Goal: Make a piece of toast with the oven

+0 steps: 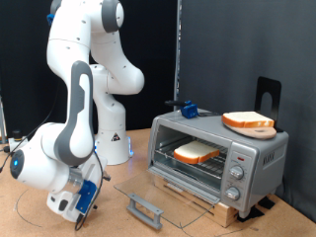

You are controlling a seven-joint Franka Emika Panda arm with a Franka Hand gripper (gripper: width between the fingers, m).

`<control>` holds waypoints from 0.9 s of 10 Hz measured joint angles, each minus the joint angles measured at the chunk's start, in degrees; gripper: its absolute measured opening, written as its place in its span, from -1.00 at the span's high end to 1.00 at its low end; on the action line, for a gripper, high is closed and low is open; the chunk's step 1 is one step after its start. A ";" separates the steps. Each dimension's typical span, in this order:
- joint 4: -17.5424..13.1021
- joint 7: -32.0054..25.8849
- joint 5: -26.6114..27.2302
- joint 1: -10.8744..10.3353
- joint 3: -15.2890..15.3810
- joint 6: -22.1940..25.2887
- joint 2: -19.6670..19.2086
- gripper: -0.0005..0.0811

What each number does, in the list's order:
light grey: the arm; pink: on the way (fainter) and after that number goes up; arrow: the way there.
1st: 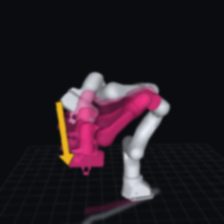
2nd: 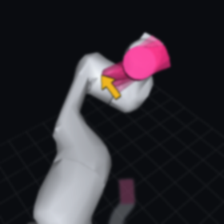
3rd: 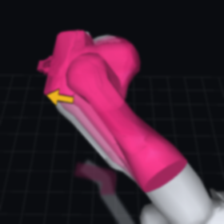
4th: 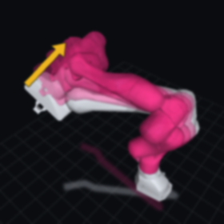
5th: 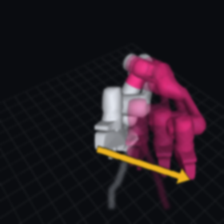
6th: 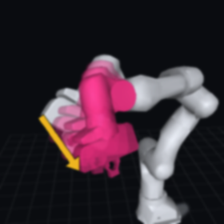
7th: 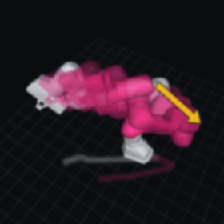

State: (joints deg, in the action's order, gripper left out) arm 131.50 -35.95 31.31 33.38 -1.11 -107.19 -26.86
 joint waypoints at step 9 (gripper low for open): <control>7.59 -4.00 5.71 0.68 6.10 11.79 9.41 -0.99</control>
State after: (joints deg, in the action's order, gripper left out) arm 139.08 -39.96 37.02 34.06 4.99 -95.40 -17.46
